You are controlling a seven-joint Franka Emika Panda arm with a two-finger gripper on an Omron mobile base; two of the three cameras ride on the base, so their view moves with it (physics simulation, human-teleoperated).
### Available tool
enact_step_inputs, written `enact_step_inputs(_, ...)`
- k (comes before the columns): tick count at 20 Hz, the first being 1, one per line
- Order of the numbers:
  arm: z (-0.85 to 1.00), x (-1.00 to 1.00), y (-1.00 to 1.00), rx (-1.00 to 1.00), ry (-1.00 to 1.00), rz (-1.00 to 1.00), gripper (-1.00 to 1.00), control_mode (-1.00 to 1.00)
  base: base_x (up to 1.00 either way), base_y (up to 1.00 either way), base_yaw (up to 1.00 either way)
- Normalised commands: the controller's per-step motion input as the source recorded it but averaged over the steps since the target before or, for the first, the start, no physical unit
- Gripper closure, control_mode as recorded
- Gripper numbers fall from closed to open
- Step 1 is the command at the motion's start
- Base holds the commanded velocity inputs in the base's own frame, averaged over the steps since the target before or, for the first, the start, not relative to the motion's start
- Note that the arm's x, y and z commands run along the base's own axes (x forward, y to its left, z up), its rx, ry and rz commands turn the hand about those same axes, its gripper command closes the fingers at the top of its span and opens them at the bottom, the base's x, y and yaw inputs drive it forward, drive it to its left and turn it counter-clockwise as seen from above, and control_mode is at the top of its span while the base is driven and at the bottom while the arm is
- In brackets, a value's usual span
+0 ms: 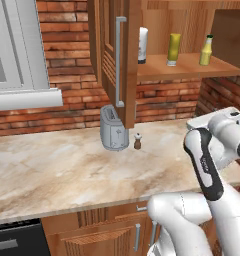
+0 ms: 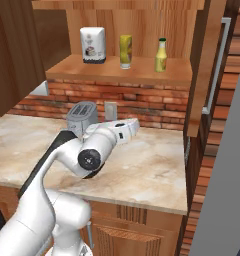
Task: Pick the mustard and mustard from the counter and place them in the cabinet.
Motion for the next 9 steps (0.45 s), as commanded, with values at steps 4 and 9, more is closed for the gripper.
enact_step_inputs(4, -1.00, -1.00, 0.25, -0.20, 0.02, 0.00, -1.00, -1.00, 0.00, 0.00, 0.00)
enact_step_inputs(9, -0.42, -0.87, -0.10, -0.02, -0.12, -0.02, -1.00, -1.00, 0.00, 0.00, 0.00)
